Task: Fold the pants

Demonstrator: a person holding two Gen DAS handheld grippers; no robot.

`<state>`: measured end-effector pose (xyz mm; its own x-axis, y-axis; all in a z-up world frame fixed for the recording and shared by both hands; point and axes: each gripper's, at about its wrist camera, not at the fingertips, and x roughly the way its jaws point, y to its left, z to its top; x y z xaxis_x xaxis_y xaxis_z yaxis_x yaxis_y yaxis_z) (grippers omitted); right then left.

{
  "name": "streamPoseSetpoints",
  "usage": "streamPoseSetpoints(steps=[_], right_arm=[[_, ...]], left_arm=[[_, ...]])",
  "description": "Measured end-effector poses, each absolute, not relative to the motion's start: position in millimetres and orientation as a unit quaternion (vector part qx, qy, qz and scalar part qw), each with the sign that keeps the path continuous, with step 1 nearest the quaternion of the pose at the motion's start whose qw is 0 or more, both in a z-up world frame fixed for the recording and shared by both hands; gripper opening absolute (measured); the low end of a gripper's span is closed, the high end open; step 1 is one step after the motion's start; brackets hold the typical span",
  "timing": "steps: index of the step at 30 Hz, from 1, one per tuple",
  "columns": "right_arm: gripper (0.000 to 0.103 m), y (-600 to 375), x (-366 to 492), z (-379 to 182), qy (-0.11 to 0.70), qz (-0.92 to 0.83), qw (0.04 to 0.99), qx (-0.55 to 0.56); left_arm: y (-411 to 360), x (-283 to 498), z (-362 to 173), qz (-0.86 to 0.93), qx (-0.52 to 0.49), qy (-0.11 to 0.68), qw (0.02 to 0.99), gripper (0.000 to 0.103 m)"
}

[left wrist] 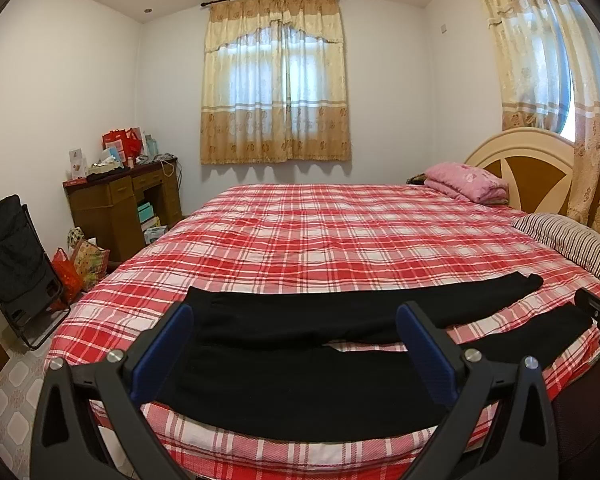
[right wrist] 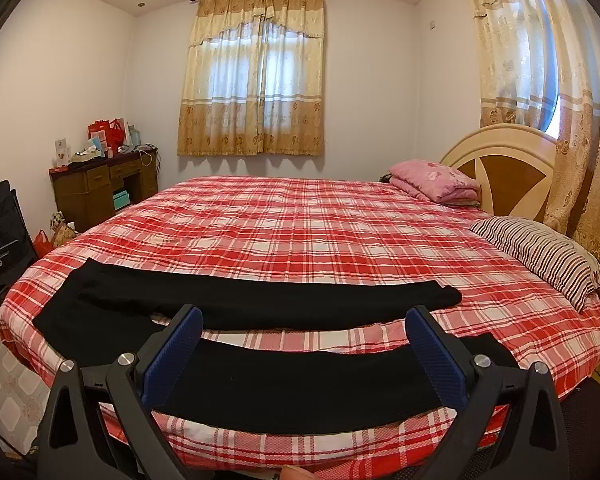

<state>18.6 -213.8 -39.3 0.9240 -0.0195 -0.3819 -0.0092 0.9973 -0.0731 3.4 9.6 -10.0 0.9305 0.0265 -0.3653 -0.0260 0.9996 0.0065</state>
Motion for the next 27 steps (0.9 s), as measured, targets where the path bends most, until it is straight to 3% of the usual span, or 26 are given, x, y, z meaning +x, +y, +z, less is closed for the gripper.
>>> streamPoseSetpoints(steps=[14, 21, 27], right_arm=[[0.102, -209.7, 29.9, -53.7, 0.213, -0.001, 0.976, -0.043], [0.102, -209.5, 58.6, -91.4, 0.260, 0.013, 0.964, -0.051], [0.102, -212.9, 80.8, -130.7, 0.302, 0.032, 0.952, -0.042]], left_arm=[[26.3, 22.1, -21.7, 0.025, 0.016, 0.192, 0.981, 0.103], [110.5, 99.8, -50.3, 0.108, 0.021, 0.234, 0.966, 0.103], [161.1, 166.2, -88.8, 0.078, 0.029, 0.280, 0.956, 0.103]])
